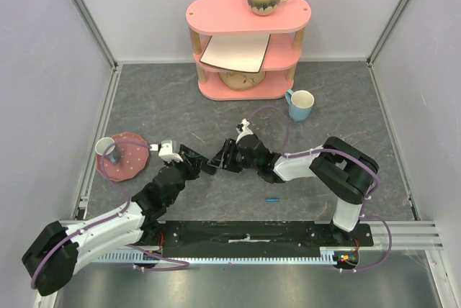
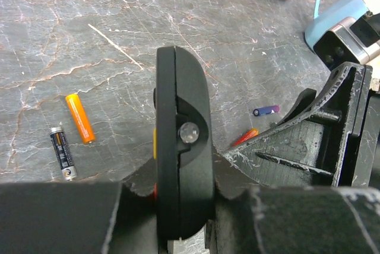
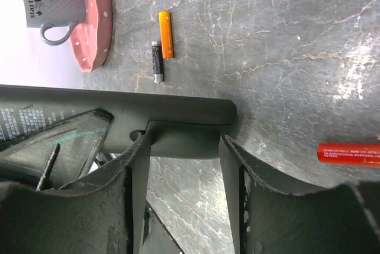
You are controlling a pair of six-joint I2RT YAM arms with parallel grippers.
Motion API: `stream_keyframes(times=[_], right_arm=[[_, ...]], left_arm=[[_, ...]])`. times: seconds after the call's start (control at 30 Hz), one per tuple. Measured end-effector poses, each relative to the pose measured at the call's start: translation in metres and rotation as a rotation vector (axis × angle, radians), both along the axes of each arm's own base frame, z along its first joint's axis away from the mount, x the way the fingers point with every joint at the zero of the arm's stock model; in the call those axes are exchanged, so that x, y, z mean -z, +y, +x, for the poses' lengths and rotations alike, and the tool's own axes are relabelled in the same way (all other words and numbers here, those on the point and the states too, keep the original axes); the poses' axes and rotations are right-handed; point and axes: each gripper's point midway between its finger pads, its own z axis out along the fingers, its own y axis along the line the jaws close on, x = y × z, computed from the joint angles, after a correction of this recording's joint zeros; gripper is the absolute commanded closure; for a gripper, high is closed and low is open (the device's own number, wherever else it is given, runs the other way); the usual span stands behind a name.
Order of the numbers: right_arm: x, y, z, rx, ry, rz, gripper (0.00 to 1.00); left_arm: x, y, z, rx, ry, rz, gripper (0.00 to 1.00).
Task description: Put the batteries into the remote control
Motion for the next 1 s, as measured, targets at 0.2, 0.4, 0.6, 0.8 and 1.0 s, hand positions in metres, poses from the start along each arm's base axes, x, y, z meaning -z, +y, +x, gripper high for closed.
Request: stream_keyframes(times=[0.2,0.4,0.6,0.8,1.0], right_arm=[[0.025,-0.021,-0.008,0.014,0.044,-0.077,0.43],[0.021,-0.024,-0.009,0.013,0.032,-0.073,0.32],[0.016,-0.036,-0.012,0.014,0.003,-0.11,0.27],[0.015,-0.037,-0.014,0.007,-0.005,-0.103,0.22],[0.008,-0.033,-0.013,0.003,-0.008,-0.052,0.2]], left_arm=[[0.0,-0.001,0.001,0.0,0.004,0.004,0.98],[0.0,-0.001,0.001,0.0,0.01,0.01,0.98],[-0.002,-0.01,0.009,0.004,0.06,0.059,0.98],[-0.002,-0.018,0.015,0.011,0.084,0.08,0.98],[-0.002,-0.022,0.016,0.016,0.09,0.088,0.98]])
